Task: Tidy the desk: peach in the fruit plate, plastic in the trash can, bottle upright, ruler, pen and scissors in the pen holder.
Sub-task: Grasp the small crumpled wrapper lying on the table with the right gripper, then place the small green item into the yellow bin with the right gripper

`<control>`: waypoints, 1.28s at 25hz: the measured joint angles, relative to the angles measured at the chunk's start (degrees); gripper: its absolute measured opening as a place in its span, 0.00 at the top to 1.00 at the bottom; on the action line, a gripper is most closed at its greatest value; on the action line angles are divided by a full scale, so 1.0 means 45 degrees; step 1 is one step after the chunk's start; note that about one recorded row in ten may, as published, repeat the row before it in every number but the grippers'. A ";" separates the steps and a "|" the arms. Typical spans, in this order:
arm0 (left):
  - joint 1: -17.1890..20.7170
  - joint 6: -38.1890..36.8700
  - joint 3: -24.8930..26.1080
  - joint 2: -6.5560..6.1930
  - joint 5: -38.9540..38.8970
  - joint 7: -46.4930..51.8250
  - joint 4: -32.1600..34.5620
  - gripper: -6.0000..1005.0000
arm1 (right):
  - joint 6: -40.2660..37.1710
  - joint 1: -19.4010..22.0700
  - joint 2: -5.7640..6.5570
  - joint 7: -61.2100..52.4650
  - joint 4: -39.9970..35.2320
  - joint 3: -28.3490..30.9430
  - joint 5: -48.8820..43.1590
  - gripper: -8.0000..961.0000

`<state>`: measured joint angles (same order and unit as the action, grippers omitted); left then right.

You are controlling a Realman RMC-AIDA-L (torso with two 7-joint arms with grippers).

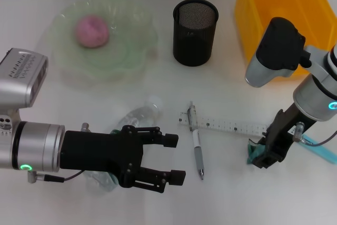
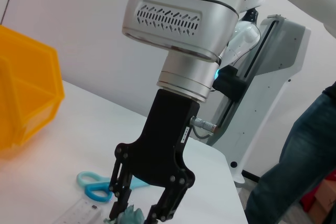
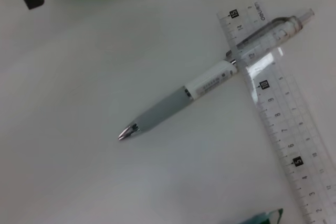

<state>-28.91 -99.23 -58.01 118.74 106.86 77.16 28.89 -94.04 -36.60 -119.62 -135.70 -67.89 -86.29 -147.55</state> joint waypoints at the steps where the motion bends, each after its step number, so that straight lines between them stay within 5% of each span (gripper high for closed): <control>1: 0.0004 0.0000 0.0000 0.0001 0.0000 0.0000 0.0000 0.13 | 0.0000 0.0000 0.0000 0.0000 0.0000 0.0000 0.0000 0.35; 7: 0.0017 0.0000 0.0000 0.0001 -0.0011 0.0000 0.0002 0.13 | -0.0015 -0.0011 0.0016 0.0015 -0.0034 -0.0006 -0.0006 0.47; 9: 0.0018 0.0000 0.0000 0.0001 -0.0016 0.0000 0.0003 0.13 | -0.0045 0.0017 0.0026 0.0029 -0.0087 -0.0005 -0.0005 0.67; 32: -0.0055 0.0028 0.0100 -0.0001 -0.0017 -0.0020 -0.0132 0.13 | -0.0344 0.0267 0.0058 0.0157 -0.0568 0.0127 -0.0004 0.86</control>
<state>-29.16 -99.11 -57.56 118.74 106.78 77.07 28.29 -95.59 -35.40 -119.35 -135.00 -70.45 -85.71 -147.57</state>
